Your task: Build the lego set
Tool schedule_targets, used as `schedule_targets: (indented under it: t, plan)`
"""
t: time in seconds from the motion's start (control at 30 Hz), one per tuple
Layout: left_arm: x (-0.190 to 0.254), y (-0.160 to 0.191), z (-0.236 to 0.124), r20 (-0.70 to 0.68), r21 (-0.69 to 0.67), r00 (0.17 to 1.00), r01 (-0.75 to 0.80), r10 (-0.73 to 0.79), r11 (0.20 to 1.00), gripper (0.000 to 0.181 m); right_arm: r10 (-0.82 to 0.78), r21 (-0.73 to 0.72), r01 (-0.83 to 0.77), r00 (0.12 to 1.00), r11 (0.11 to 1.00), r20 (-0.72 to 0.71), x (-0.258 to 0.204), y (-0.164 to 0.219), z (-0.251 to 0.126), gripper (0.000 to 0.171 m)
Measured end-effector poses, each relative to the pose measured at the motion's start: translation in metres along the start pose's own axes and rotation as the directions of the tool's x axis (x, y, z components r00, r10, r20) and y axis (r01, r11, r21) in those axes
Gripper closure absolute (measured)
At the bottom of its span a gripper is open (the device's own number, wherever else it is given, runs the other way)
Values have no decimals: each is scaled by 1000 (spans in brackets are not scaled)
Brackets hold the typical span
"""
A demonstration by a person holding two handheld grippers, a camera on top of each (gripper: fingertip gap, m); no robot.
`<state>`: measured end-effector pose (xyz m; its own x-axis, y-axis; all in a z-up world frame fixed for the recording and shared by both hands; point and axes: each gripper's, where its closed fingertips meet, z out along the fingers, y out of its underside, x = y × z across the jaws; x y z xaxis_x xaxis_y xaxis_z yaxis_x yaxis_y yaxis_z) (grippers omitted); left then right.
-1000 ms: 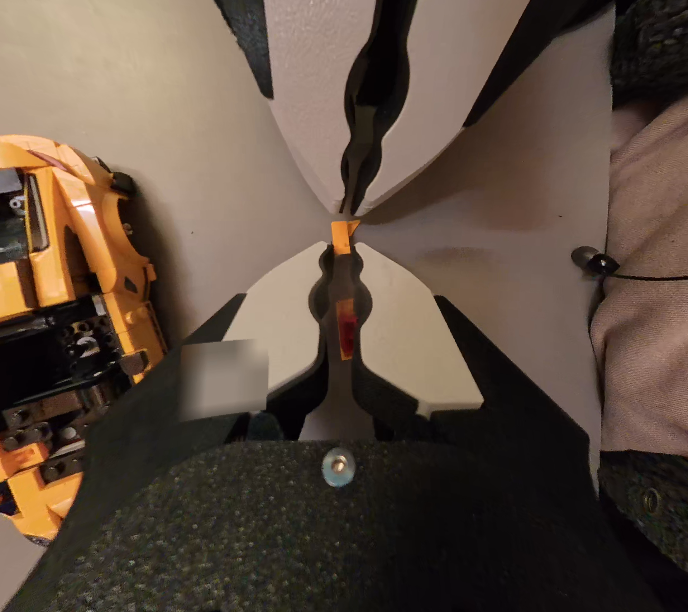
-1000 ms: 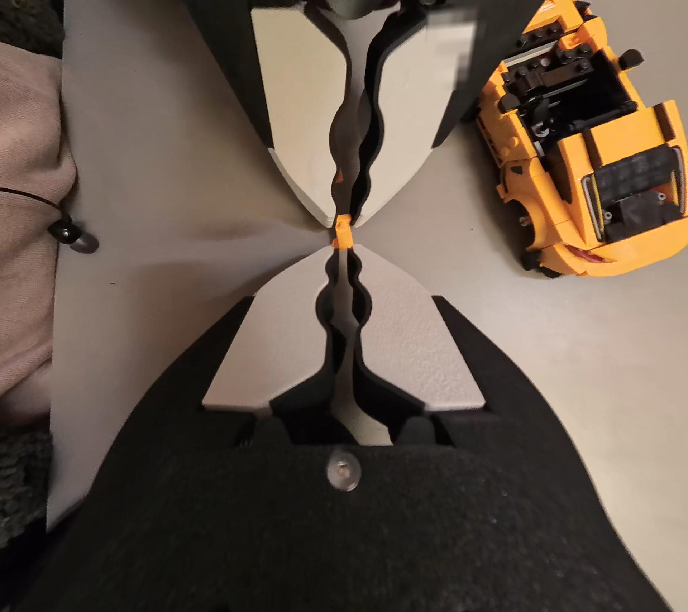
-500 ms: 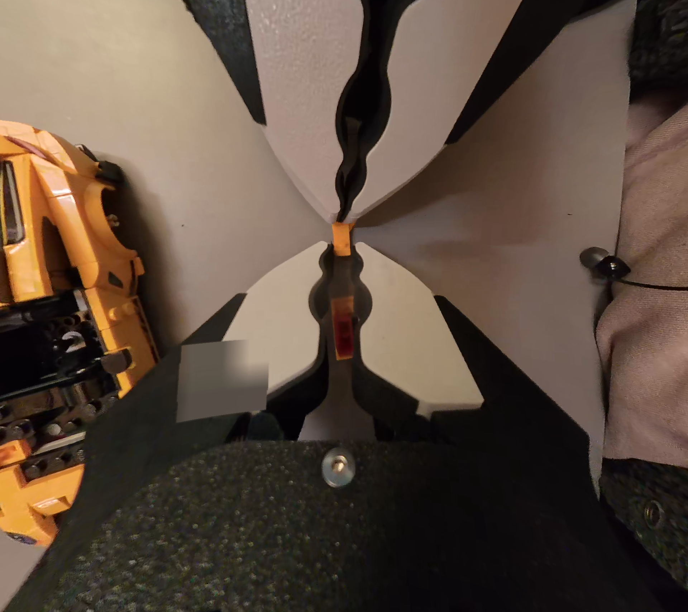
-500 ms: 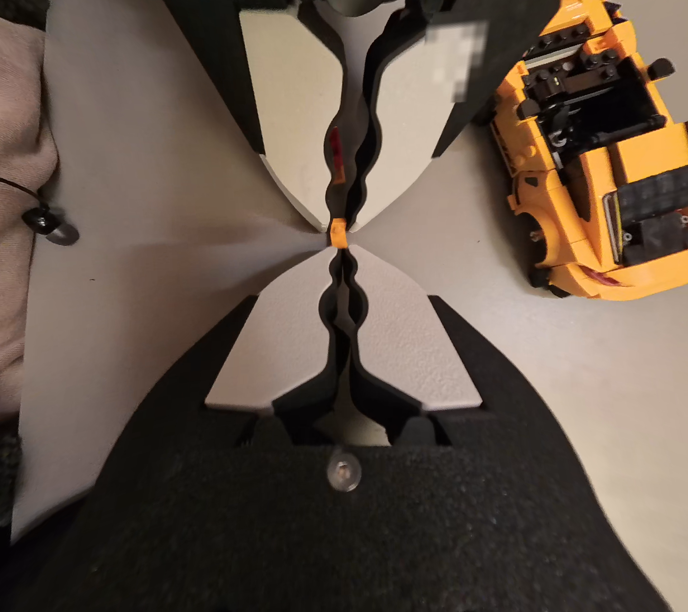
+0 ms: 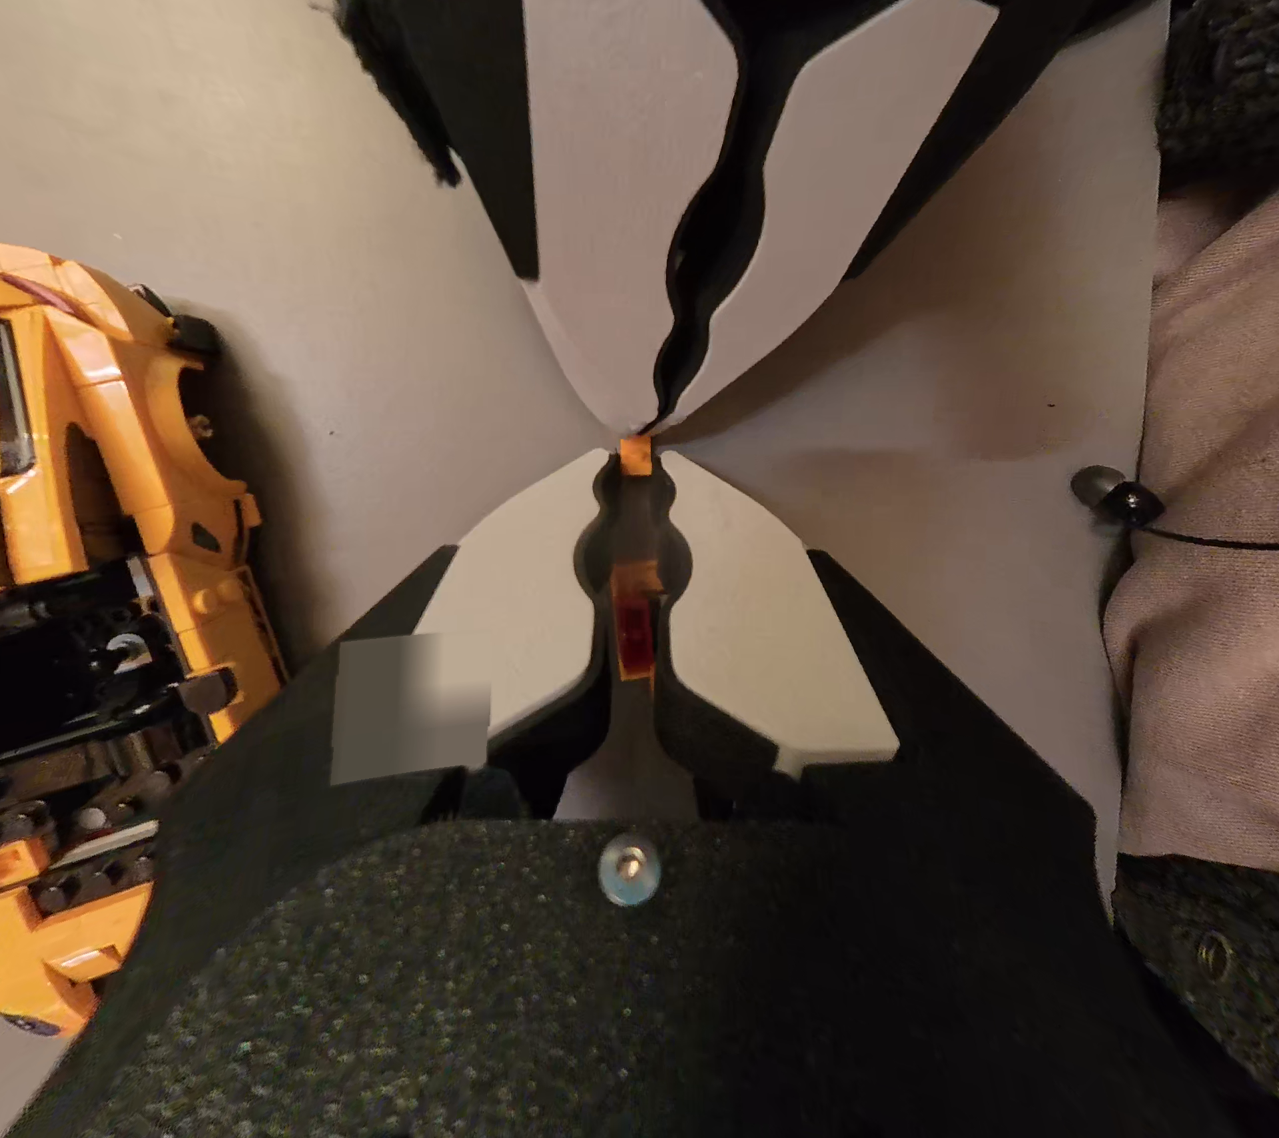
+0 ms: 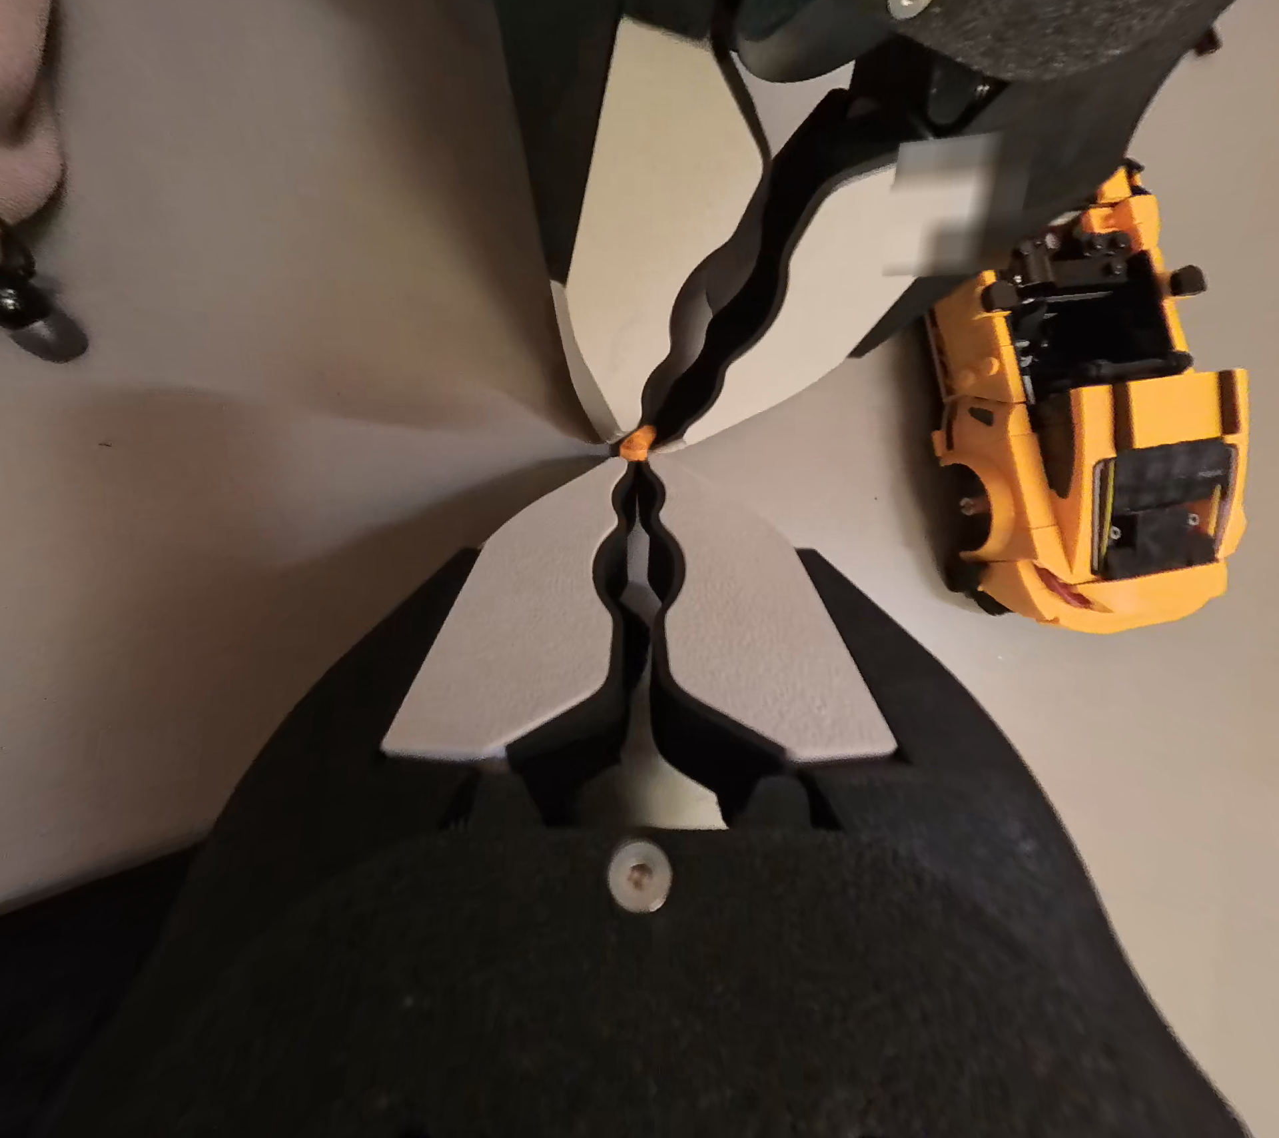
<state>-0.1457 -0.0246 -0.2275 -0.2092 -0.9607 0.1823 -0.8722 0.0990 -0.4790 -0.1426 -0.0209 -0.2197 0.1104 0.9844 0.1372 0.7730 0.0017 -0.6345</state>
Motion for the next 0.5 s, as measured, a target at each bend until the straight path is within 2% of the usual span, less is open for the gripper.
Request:
schedule_targets:
  t: [0.5]
  plan:
    - [0, -1, 1, 4, 1, 1000, -11, 11, 1000, 173, 60, -10, -60, 997, 998, 50, -3, 3, -2, 171]
